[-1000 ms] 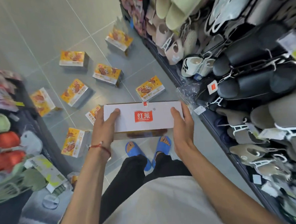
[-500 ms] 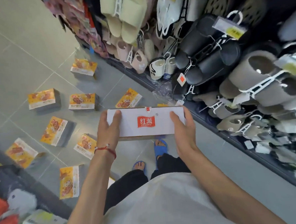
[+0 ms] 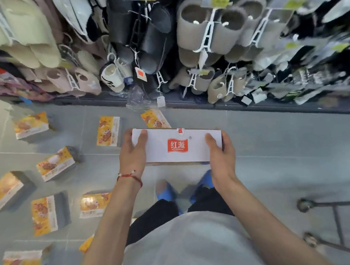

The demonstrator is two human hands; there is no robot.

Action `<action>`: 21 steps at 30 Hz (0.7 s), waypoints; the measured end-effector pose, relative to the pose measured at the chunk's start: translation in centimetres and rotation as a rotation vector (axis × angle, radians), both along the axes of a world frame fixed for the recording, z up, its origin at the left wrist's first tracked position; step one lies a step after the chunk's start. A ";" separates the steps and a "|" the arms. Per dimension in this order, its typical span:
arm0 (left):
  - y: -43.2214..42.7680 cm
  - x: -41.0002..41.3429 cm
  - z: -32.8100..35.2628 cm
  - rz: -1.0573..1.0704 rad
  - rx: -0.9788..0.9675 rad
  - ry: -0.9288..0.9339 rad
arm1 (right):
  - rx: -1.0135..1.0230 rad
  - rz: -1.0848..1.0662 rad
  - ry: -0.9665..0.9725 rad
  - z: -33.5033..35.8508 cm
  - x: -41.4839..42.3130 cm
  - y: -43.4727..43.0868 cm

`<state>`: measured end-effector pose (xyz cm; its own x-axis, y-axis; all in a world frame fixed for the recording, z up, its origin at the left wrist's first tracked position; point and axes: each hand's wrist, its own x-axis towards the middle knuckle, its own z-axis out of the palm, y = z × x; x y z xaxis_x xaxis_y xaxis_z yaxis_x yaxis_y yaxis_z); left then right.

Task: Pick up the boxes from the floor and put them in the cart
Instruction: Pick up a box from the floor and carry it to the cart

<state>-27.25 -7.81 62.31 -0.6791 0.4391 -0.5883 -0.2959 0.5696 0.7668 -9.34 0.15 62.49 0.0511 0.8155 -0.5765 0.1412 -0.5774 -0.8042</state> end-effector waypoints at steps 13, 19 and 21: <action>13.1 22.6 1.1 -0.482 0.012 0.049 | 0.003 -0.546 0.045 -1.2 24.0 3.1; 18.8 35.3 1.1 -0.648 0.053 0.061 | 0.070 -0.706 0.070 -1.2 36.1 5.6; 20.5 39.3 1.1 -0.713 0.074 0.057 | 0.083 -0.748 0.049 -1.2 39.8 6.4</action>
